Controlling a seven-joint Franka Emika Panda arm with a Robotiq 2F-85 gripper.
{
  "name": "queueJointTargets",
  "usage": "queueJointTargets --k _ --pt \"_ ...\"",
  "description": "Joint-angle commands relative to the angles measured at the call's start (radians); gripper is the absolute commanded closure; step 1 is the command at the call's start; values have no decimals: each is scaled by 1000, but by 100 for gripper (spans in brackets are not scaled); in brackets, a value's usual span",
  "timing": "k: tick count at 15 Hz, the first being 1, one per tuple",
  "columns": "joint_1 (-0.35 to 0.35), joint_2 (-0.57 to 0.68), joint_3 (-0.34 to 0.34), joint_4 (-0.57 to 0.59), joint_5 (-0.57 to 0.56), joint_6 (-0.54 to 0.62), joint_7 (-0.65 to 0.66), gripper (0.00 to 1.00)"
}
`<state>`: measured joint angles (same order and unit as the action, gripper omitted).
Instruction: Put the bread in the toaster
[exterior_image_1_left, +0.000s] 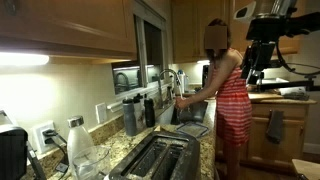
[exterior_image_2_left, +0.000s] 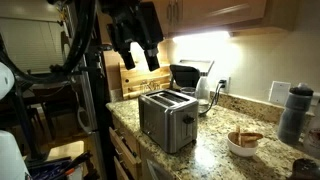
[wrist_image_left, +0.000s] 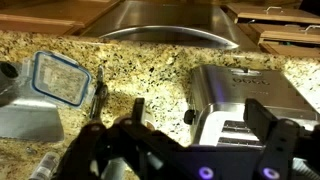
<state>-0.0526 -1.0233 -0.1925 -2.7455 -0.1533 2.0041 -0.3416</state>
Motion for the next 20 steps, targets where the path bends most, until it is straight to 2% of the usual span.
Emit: queueJointTargets --k 1,12,20 --pt "5 0 -3 3 -3 -4 4 0" --pt "5 0 -3 3 -3 -4 4 0" --pt "-4 58 -29 0 -9 82 2 0"
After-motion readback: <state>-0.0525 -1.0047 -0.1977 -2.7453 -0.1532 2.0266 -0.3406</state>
